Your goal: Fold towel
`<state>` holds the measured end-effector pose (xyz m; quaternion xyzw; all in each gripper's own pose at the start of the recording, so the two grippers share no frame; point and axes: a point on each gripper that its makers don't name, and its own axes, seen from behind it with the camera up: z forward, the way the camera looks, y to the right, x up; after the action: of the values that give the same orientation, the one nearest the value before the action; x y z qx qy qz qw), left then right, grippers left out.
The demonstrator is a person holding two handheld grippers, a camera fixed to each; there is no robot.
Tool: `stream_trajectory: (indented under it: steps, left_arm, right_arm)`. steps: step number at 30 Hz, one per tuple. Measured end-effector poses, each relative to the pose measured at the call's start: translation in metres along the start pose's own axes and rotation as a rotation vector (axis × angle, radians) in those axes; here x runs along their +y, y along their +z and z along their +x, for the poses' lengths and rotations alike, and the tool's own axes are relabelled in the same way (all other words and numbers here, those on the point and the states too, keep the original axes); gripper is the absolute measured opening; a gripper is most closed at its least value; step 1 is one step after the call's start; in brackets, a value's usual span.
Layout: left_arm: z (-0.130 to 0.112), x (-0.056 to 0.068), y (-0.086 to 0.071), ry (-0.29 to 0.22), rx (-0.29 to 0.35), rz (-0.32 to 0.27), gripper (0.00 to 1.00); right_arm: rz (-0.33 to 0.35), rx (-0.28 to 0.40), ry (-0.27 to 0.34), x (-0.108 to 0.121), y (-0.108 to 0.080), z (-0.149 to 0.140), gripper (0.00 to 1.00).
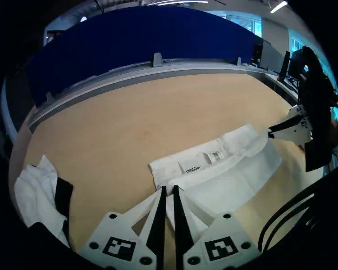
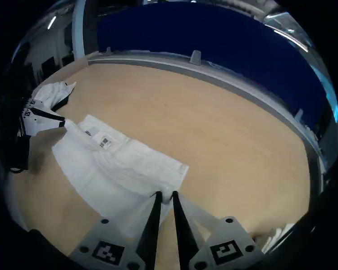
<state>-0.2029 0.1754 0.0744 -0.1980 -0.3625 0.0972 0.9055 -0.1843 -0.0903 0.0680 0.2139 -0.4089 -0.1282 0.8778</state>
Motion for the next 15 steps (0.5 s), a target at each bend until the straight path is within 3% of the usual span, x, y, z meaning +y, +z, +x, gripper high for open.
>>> stream_trajectory:
  steps: [3,9,13,15]
  left_arm:
    - [-0.0007,-0.0010,0.0028,0.014,-0.004,0.009,0.12]
    - [0.0010,-0.0033,0.0059,0.030,-0.004,0.022,0.32]
    - [0.0027,-0.0039,0.0051,0.026,-0.004,0.019,0.46]
    - [0.0041,-0.0047,0.0037,0.020,-0.002,0.020,0.53]
  right_arm:
    - [-0.012,-0.004,-0.004,0.0002,0.0028,-0.0014,0.20]
    - [-0.028,-0.007,-0.010,0.0011,0.0058,-0.0018,0.25]
    - [-0.038,-0.001,0.006,0.0033,0.0075,-0.0001,0.41]
    - [-0.039,0.006,0.017,0.0041,0.0071,0.0019,0.56]
